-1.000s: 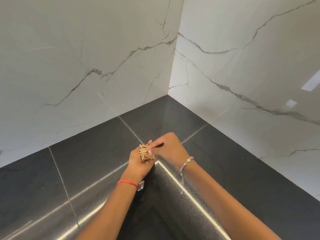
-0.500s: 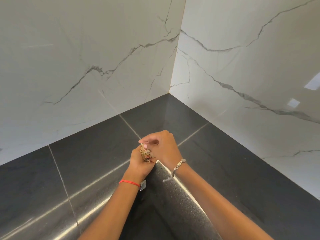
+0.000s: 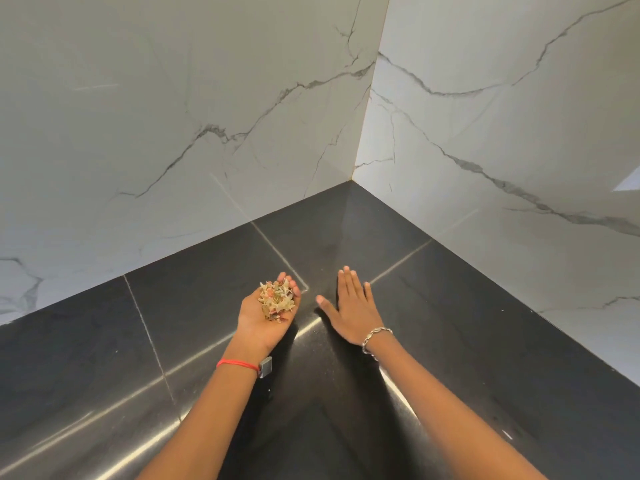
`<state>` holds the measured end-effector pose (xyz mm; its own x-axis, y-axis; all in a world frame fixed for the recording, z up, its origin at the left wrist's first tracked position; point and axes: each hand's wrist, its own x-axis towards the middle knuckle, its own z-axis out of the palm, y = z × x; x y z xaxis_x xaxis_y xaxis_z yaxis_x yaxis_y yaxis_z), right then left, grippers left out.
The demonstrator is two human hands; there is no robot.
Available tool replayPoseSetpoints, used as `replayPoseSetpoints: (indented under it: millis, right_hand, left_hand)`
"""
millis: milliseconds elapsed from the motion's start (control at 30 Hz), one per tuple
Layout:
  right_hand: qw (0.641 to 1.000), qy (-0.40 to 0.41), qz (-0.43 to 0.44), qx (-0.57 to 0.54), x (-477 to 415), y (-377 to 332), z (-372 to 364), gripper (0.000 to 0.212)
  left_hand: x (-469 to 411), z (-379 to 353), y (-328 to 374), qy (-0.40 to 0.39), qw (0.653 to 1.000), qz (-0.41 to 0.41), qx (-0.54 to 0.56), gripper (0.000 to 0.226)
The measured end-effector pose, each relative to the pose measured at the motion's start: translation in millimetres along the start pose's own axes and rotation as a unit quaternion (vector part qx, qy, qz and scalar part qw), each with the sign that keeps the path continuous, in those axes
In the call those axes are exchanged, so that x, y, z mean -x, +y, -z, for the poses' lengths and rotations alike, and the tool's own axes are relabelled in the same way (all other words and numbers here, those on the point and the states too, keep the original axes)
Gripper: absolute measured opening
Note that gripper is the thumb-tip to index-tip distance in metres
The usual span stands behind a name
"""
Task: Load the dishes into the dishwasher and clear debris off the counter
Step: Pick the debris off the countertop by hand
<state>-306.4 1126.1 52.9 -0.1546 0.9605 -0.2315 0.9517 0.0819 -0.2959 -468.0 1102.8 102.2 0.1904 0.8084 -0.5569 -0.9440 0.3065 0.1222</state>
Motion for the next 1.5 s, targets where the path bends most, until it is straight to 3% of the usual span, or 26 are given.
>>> replayPoseSetpoints:
  millis: [200, 300, 433, 567, 667, 733, 800, 867, 933, 1067, 1133, 1267, 1433, 1500]
  right_hand:
    - [0.998, 0.021, 0.034, 0.041, -25, -29, -6, 0.082]
    - [0.993, 0.009, 0.097, 0.06, -24, -34, -6, 0.076]
    - [0.979, -0.032, 0.19, 0.065, 12, -47, -15, 0.073]
    - [0.962, -0.064, 0.257, 0.066, 72, -67, -28, 0.083]
    - [0.943, -0.083, 0.314, 0.069, 120, -73, -38, 0.079]
    - [0.937, -0.121, 0.328, 0.014, 145, -66, -40, 0.061]
    - [0.944, -0.136, 0.27, -0.133, 161, -54, -34, 0.05]
    - [0.956, -0.049, 0.166, -0.237, 170, -33, -29, 0.048]
    - [0.98, 0.057, 0.073, -0.173, 171, -7, -30, 0.054]
    - [0.999, 0.04, -0.036, 0.003, 171, 1, -44, 0.085]
    - [0.998, 0.043, -0.012, 0.036, 169, -19, -51, 0.103]
    - [0.995, 0.021, 0.075, 0.058, 160, -67, -64, 0.106]
    - [0.977, -0.01, 0.196, 0.08, 177, -92, -72, 0.068]
    - [0.967, -0.02, 0.238, 0.085, 197, -90, -77, 0.063]
  left_hand:
    - [29, 18, 28, 0.015, 0.999, -0.037, 0.016, 0.036]
    - [42, 28, 39, 0.019, 0.998, -0.05, 0.024, 0.035]
    - [61, 43, 46, 0.023, 0.997, -0.064, 0.039, 0.034]
    - [86, 53, 46, 0.003, 0.997, -0.069, 0.042, 0.019]
    - [102, 63, 41, 0.0, 0.997, -0.065, 0.03, 0.028]
    - [113, 70, 37, -0.002, 0.998, -0.059, 0.032, 0.033]
    - [122, 74, 33, 0.0, 0.998, -0.06, 0.027, 0.034]
    - [130, 80, 30, 0.006, 0.998, -0.059, 0.026, 0.035]
    - [138, 85, 26, 0.006, 0.998, -0.056, 0.029, 0.035]
    - [150, 92, 21, 0.012, 0.998, -0.049, 0.023, 0.036]
    - [157, 96, 19, 0.013, 0.998, -0.046, 0.028, 0.035]
    - [174, 107, 19, 0.017, 0.998, -0.05, 0.022, 0.035]
    - [192, 121, 21, 0.015, 0.999, -0.034, 0.012, 0.034]
    - [198, 126, 19, 0.009, 1.0, -0.02, -0.005, 0.034]
